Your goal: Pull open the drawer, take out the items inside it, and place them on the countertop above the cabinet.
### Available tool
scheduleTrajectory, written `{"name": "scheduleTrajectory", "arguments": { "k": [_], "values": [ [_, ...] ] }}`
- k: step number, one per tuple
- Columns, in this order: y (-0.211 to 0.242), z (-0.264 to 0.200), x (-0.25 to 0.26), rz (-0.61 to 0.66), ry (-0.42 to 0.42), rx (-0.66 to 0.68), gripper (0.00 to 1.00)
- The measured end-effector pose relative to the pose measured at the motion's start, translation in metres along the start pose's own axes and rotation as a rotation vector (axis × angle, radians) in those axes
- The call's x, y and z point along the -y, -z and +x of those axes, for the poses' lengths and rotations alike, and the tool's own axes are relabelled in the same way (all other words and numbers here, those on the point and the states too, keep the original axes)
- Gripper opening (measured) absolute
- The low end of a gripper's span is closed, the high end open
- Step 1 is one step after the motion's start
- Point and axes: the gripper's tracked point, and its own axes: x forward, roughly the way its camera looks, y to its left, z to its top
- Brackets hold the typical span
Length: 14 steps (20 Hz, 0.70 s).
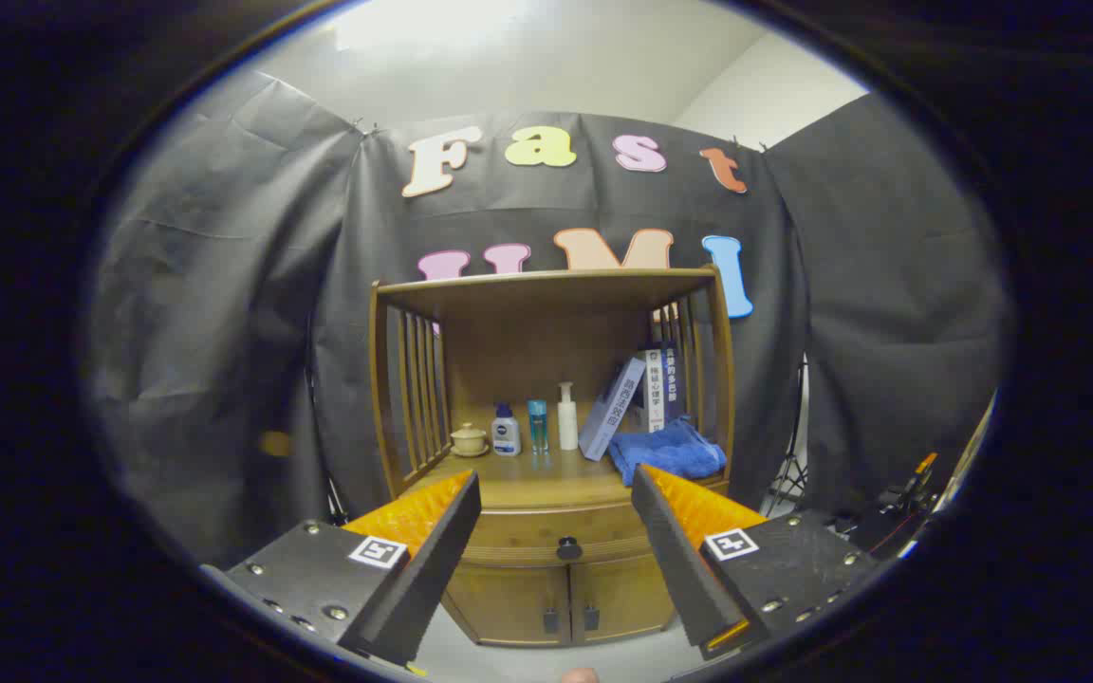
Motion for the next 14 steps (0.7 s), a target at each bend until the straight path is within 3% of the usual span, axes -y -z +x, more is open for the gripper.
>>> {"name": "scheduleTrajectory", "arguments": {
  "k": [14],
  "values": [
    [-0.0036,-0.0023,0.003,-0.014,0.019,0.024,0.99]
  ]
}}
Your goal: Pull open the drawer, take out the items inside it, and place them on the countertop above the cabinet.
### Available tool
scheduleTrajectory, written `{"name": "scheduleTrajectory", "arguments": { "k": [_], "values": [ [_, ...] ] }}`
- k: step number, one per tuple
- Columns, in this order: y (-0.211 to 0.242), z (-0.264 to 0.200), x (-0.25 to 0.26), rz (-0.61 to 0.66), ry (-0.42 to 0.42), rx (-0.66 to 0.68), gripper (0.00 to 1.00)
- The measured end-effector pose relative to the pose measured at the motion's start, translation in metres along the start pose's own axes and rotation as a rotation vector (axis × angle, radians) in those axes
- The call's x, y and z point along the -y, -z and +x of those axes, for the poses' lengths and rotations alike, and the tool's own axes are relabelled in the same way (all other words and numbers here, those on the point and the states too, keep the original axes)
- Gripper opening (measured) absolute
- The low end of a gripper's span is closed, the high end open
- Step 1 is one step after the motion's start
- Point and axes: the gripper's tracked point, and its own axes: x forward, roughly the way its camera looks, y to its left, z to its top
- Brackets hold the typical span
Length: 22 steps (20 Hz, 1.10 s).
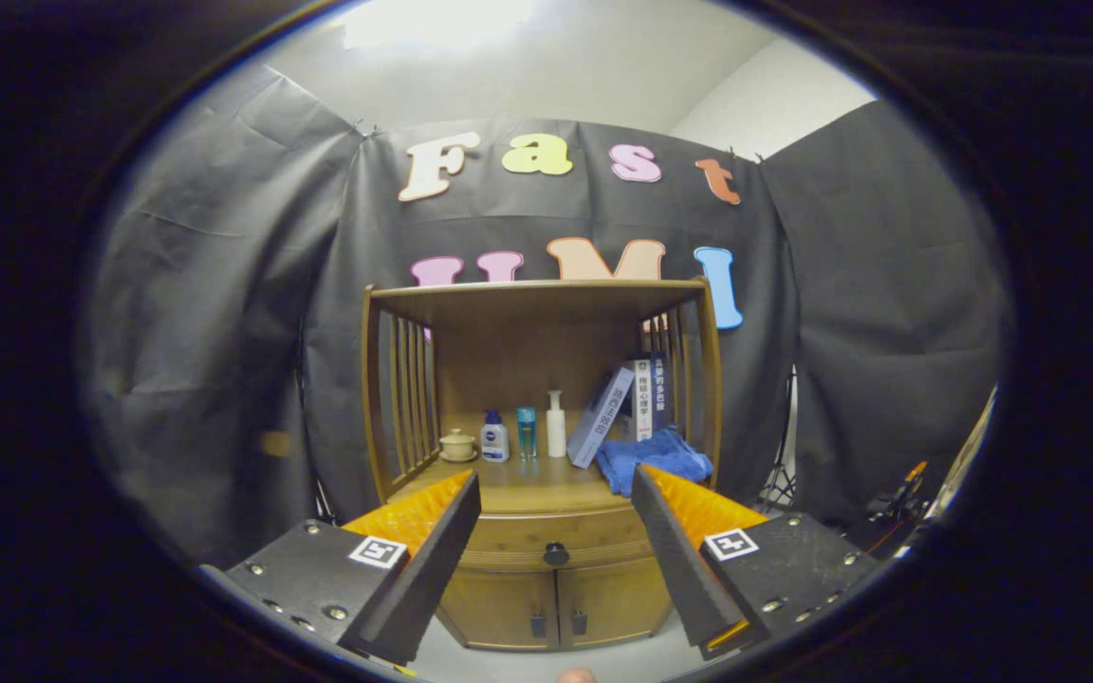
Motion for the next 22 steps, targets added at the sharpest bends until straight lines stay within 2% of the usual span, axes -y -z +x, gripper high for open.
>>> {"name": "scheduleTrajectory", "arguments": {
  "k": [10,14,22],
  "values": [
    [0.005,0.009,0.001,-0.003,0.006,-0.001,0.99],
    [0.015,0.032,-0.002,-0.001,-0.005,0.005,0.98],
    [0.098,0.119,0.003,0.002,-0.009,-0.057,0.99]
  ]
}}
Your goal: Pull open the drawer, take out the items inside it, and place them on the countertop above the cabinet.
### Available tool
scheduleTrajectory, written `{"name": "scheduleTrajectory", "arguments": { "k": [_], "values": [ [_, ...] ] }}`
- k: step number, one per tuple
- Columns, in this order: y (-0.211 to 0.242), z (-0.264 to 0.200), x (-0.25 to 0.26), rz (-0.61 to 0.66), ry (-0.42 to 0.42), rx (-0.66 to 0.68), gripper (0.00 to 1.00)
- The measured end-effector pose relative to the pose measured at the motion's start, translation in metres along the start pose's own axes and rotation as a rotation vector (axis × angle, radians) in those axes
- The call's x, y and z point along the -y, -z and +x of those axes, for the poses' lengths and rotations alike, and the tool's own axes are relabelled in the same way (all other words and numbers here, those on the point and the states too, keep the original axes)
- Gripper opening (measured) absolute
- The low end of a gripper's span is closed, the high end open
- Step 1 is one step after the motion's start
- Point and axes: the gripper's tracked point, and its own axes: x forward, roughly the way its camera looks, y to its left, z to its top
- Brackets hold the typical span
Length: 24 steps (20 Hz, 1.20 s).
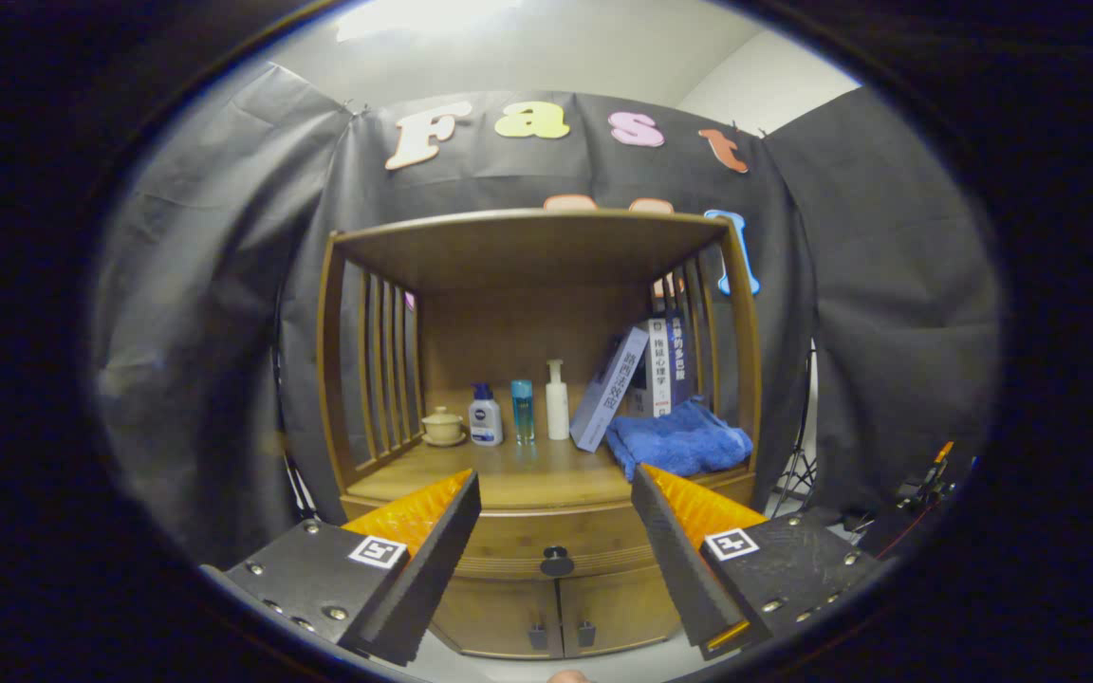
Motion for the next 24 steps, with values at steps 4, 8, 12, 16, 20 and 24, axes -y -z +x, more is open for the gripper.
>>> {"name": "scheduleTrajectory", "arguments": {
  "k": [4,8,12,16,20,24],
  "values": [
    [0.044,0.05,-0.001,0.028,-0.01,-0.033,0.99],
    [0.076,0.088,-0.006,0.015,-0.036,-0.067,0.99],
    [0.124,0.102,-0.005,-0.001,-0.031,-0.126,0.99],
    [0.164,0.108,-0.016,0.072,-0.03,-0.2,0.99],
    [0.19,0.116,0.0,0.048,-0.023,-0.271,0.79],
    [0.188,0.121,0.005,0.073,0.009,-0.217,0.49]
  ]
}}
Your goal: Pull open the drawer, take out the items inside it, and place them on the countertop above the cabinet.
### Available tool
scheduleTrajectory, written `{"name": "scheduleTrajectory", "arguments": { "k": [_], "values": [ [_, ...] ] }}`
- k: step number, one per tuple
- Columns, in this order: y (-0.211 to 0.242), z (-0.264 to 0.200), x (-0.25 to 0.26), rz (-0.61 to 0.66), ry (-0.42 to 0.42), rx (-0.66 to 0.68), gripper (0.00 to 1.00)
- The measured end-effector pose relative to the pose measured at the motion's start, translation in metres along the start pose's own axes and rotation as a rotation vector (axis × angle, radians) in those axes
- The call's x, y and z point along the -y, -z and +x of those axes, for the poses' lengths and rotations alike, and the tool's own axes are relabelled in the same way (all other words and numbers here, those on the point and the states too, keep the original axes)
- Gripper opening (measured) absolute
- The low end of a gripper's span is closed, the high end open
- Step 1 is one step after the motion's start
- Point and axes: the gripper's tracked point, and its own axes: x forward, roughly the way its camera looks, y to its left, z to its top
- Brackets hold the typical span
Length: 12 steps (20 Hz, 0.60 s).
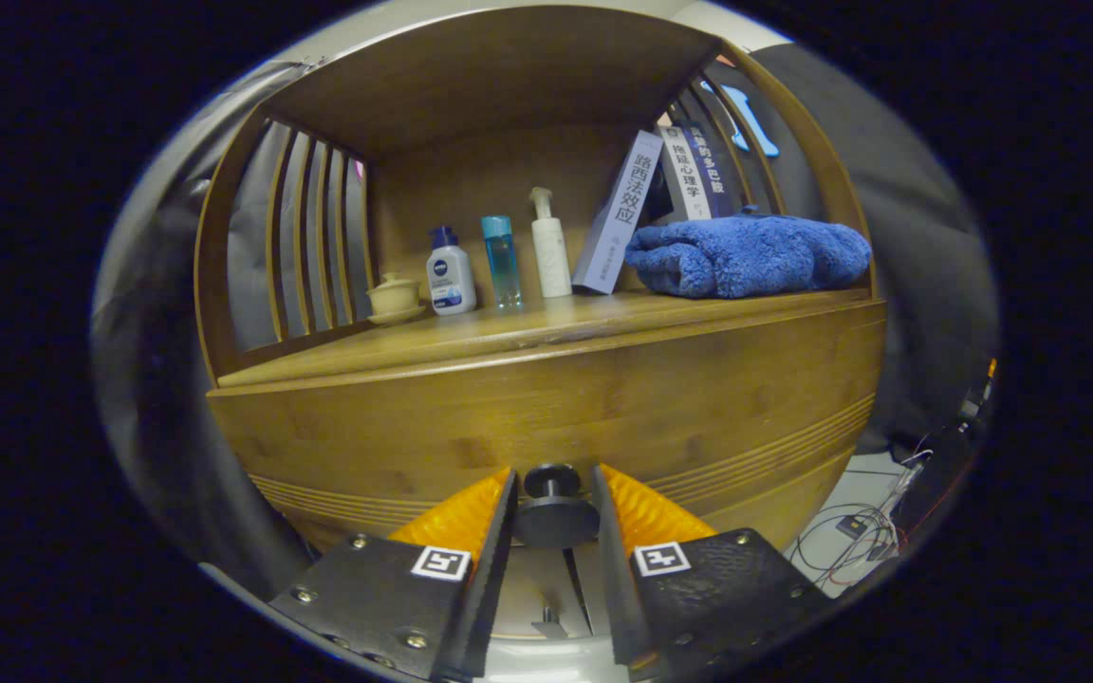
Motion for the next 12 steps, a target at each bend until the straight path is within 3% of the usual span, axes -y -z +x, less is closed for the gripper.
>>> {"name": "scheduleTrajectory", "arguments": {
  "k": [2,5,7,12],
  "values": [
    [0.002,-0.002,0.001,-0.04,0.014,0.006,0.44],
    [0.004,-0.005,-0.003,-0.084,-0.046,-0.019,0.44],
    [0.01,-0.004,-0.002,-0.131,-0.064,-0.053,0.31],
    [0.014,-0.056,0.001,-0.231,-0.056,-0.024,0.31]
  ]
}}
